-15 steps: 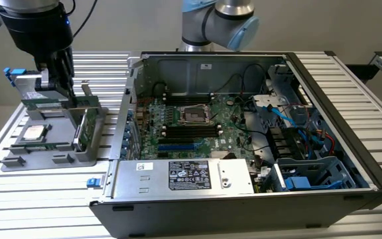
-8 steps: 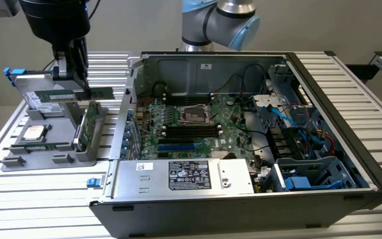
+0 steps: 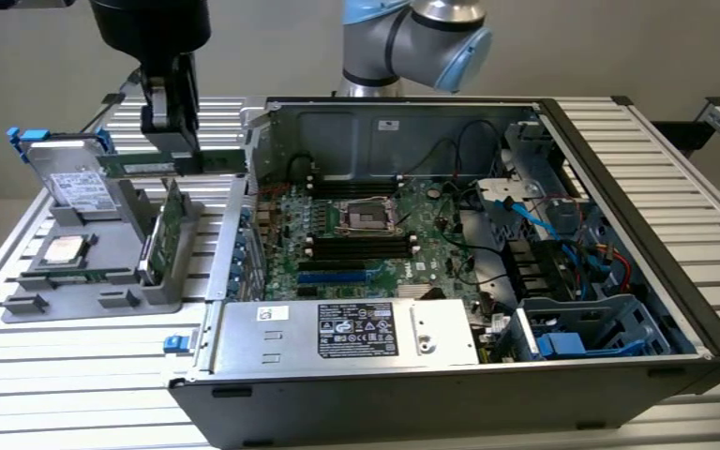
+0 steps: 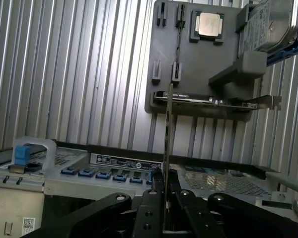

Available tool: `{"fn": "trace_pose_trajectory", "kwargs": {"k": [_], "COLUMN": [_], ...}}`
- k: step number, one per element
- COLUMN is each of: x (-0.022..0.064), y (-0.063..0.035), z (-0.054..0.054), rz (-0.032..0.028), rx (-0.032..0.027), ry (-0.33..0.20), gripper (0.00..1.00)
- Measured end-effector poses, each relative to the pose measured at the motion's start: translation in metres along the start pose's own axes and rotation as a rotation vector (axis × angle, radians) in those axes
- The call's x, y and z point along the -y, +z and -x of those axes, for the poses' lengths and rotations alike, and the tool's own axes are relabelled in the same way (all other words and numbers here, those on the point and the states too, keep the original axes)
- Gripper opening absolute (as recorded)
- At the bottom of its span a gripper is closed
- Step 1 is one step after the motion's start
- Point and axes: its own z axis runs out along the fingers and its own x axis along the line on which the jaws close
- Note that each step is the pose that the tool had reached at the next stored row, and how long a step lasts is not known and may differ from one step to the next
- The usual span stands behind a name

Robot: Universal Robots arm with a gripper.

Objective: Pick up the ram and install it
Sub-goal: 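Pick up the ram and move it above insertion slot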

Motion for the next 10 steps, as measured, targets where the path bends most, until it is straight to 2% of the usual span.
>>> {"fn": "trace_pose_trajectory", "kwargs": {"k": [10], "x": [0.0439], "y": [-0.0048], "z": [-0.005], "rz": [0.0100], "rx": [0.0043], "ry": [0.000], "gripper": [0.15]}}
